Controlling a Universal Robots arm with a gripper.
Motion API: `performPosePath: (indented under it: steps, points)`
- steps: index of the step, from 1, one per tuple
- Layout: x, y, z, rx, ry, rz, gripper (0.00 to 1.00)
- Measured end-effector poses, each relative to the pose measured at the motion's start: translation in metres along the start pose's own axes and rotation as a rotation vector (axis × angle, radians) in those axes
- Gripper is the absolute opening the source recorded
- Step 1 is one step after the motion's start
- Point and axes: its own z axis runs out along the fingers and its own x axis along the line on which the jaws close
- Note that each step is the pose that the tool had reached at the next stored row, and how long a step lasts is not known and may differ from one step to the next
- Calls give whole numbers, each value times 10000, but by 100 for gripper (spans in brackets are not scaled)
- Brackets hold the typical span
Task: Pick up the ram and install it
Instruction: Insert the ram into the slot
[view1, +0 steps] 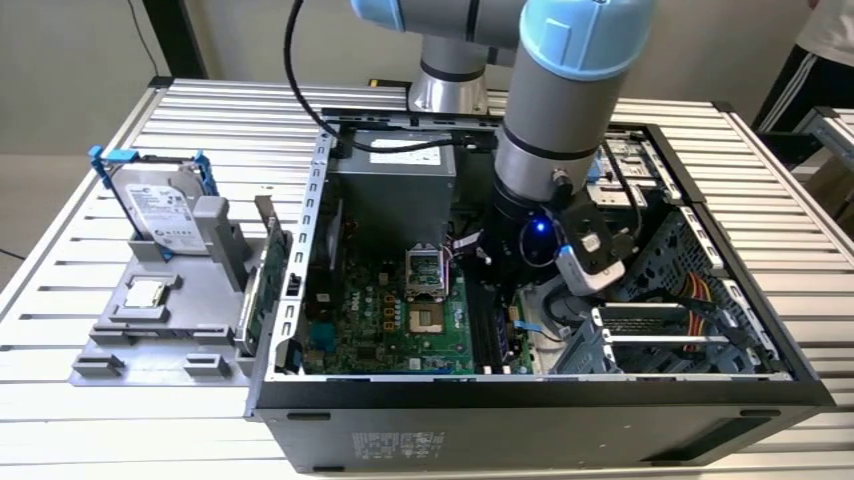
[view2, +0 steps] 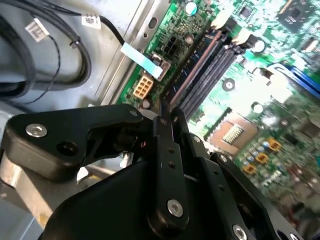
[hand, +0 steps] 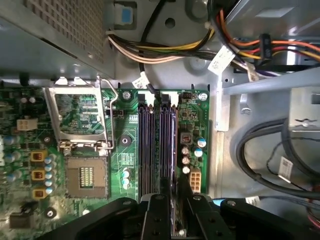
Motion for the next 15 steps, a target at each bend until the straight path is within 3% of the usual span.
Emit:
performPosePath:
  steps: [3,6,7,15]
  points:
    - [-4,-5,-132,-3,-1,0,100]
    - [-4,-7,-144,-39,-2,1,100]
    - [-4,-8,-145,-38,-1,0,0]
    - [-4,-8,-145,-50,0,1,0]
